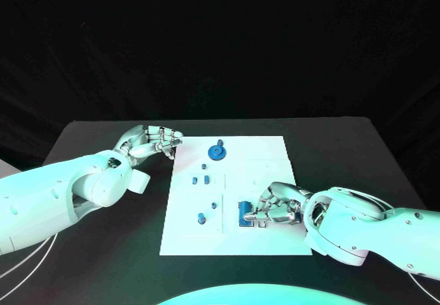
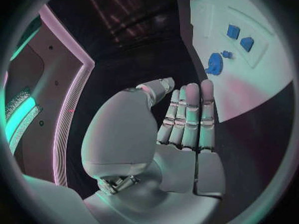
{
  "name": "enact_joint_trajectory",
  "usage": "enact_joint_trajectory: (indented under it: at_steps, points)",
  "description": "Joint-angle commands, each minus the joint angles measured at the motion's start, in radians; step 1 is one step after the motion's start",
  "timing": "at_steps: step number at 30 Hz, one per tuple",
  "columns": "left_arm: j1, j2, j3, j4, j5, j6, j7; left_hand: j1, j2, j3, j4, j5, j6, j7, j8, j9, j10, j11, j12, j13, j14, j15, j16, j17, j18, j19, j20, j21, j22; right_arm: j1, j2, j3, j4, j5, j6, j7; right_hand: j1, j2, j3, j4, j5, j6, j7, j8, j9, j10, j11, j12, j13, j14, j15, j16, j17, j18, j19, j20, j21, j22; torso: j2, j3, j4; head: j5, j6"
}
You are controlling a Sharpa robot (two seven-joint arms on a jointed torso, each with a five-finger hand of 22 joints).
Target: Assemble the parts on the task board
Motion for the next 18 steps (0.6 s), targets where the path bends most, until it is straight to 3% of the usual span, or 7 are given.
enact_joint_trajectory:
  at_steps: [1,4,6,8,10,12,18]
  points:
    - [0.000,0.001,0.001,0.001,0.007,0.006,0.004,-0.006,-0.001,-0.001,0.006,0.005,-0.005,0.001,0.004,-0.001,-0.007,-0.002,0.004,-0.001,-0.008,0.002,0.001,-0.001,0.014,0.000,0.005,-0.004,-0.001,-0.004,-0.002,-0.004,-0.008,-0.023,0.014,-0.025,0.013,-0.006,-0.003,-0.005,0.004,0.004,-0.006,-0.004,-0.001,0.100,-0.009,0.004,0.256,0.106,-0.007,0.003,0.263,-0.010,0.041,-0.005,0.003,0.138,0.000,0.0000,0.0002,-0.001,-0.002]
    - [0.000,0.001,0.001,0.001,0.007,0.006,0.004,-0.006,-0.001,-0.001,0.006,0.005,-0.005,0.001,0.004,-0.001,-0.007,-0.002,0.004,-0.001,-0.008,0.002,0.001,-0.001,0.014,0.000,0.005,-0.004,-0.001,-0.004,-0.003,-0.004,-0.009,-0.042,0.016,-0.027,0.028,-0.008,-0.002,-0.006,0.005,0.004,-0.007,-0.004,-0.002,0.100,-0.009,0.004,0.256,0.106,-0.007,0.003,0.263,-0.010,0.041,-0.005,0.003,0.138,0.000,0.0000,0.0003,-0.001,-0.002]
    - [0.000,0.001,0.001,0.001,0.007,0.006,0.004,-0.006,-0.001,-0.001,0.006,0.005,-0.005,0.001,0.004,-0.001,-0.007,-0.002,0.004,-0.001,-0.008,0.002,0.001,-0.001,0.014,0.000,0.005,-0.004,-0.001,-0.004,-0.004,-0.004,-0.009,-0.052,0.023,-0.026,0.074,-0.014,0.006,-0.013,0.004,0.003,-0.009,-0.006,-0.004,0.100,-0.011,0.004,0.256,0.106,-0.009,0.003,0.263,-0.010,0.041,-0.006,0.004,0.140,0.000,-0.0001,0.0006,-0.001,-0.002]
    - [0.000,0.001,0.001,0.001,0.007,0.006,0.004,-0.006,-0.001,-0.001,0.006,0.005,-0.005,0.001,0.004,-0.001,-0.007,-0.002,0.004,-0.001,-0.008,0.002,0.001,-0.001,0.014,0.000,0.005,-0.004,-0.001,-0.004,-0.005,-0.004,-0.008,-0.060,0.043,-0.020,0.133,-0.029,0.027,-0.014,-0.035,0.004,-0.010,-0.010,-0.008,0.100,-0.013,0.004,0.256,0.106,-0.010,0.003,0.263,-0.010,0.041,-0.008,0.001,0.141,0.000,0.0000,0.0006,0.000,-0.002]
    - [0.000,0.000,0.001,0.000,0.007,0.006,0.004,-0.006,-0.001,-0.001,0.006,0.005,-0.005,0.001,0.004,-0.001,-0.007,-0.002,0.004,-0.001,-0.008,0.002,0.001,-0.001,0.014,0.000,0.005,-0.004,-0.001,-0.004,-0.006,-0.004,-0.007,-0.069,0.056,-0.017,0.167,-0.046,0.043,-0.014,-0.022,0.006,-0.011,-0.013,-0.011,0.100,-0.013,0.004,0.256,0.106,-0.011,0.003,0.263,-0.010,0.041,-0.009,0.001,0.142,0.000,0.0002,0.0007,0.000,-0.003]
    - [0.000,0.000,0.001,0.000,0.007,0.005,0.004,-0.006,-0.001,-0.001,0.006,0.005,-0.005,0.001,0.004,-0.001,-0.007,-0.002,0.004,-0.001,-0.008,0.002,0.001,-0.001,0.014,0.000,0.005,-0.004,-0.001,-0.004,-0.007,-0.004,-0.005,-0.077,0.064,-0.014,0.181,-0.058,0.052,-0.011,-0.019,0.008,-0.011,-0.015,-0.014,0.099,-0.013,0.004,0.256,0.106,-0.011,0.003,0.263,-0.011,0.042,-0.009,0.004,0.143,0.000,0.0004,0.0000,0.000,-0.003]
    - [0.000,0.000,0.001,-0.002,0.007,0.005,0.004,-0.007,0.001,0.001,0.008,0.005,-0.005,0.001,0.005,-0.002,-0.009,-0.002,0.005,-0.001,-0.008,0.003,0.002,-0.001,0.014,0.001,0.005,-0.005,-0.002,-0.004,-0.009,-0.004,-0.002,-0.085,0.067,-0.007,0.178,-0.064,0.055,-0.003,-0.019,0.010,-0.009,-0.017,-0.015,0.100,-0.012,0.004,0.256,0.106,-0.010,0.003,0.263,-0.011,0.042,-0.009,0.005,0.144,0.000,0.0005,-0.0001,0.000,-0.001]
